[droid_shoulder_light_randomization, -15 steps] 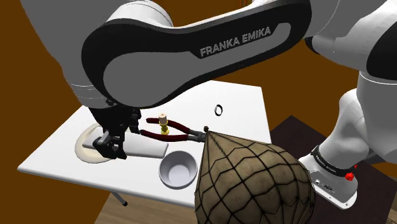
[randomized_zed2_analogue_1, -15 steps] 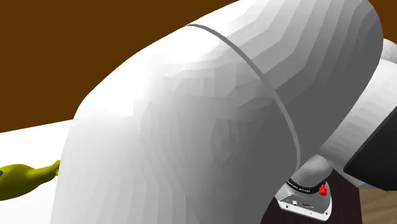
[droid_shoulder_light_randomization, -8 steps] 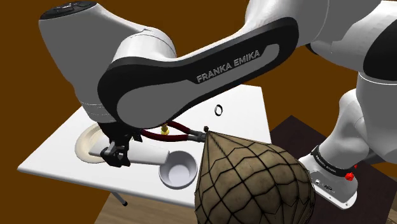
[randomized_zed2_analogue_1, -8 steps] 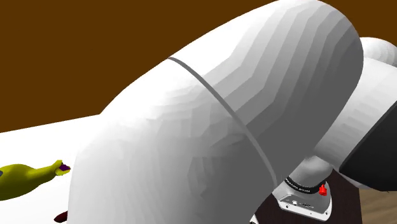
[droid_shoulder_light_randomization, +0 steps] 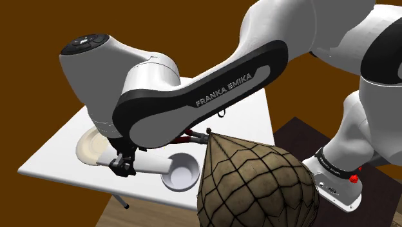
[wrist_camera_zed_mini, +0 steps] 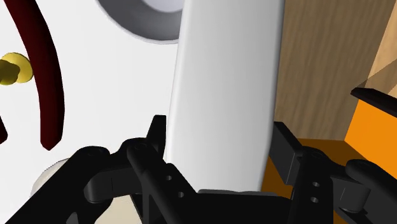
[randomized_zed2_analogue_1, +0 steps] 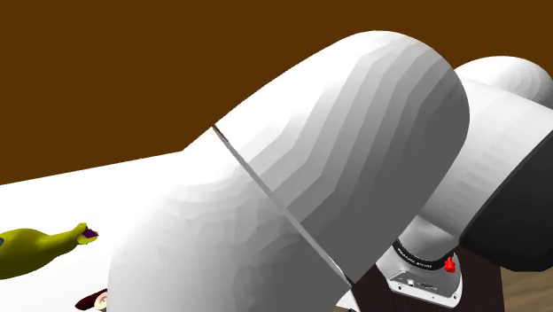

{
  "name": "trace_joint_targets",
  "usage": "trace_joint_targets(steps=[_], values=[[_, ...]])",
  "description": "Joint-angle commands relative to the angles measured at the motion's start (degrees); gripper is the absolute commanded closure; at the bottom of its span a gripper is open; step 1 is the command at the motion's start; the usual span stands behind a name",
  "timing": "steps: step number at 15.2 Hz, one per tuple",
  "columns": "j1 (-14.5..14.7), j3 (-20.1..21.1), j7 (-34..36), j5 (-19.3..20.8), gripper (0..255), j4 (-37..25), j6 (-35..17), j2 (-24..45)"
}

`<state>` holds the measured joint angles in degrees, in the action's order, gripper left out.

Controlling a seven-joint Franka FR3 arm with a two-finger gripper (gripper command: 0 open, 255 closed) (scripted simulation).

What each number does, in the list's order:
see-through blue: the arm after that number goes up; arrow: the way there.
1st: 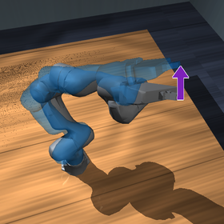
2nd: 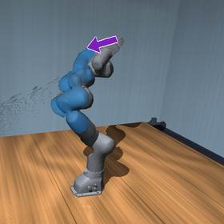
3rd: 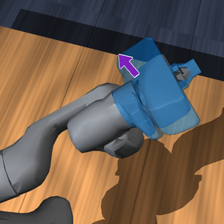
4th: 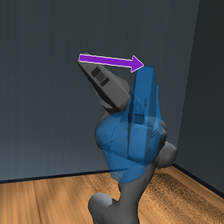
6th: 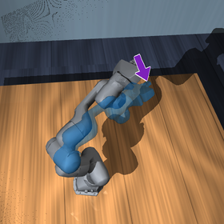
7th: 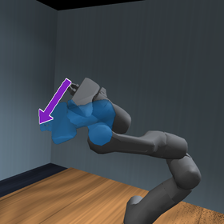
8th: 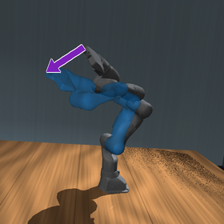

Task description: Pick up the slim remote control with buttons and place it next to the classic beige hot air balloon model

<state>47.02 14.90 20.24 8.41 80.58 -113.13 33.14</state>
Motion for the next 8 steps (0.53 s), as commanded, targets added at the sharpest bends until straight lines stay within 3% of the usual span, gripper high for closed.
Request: trace_joint_targets(steps=[1, 8], values=[[0.0, -0.1, 0.1, 0.1, 255, 0.9, -1.4, 0.5], [0.1, -0.4, 0.5, 0.7, 255, 3.3, -5.6, 2.4]])
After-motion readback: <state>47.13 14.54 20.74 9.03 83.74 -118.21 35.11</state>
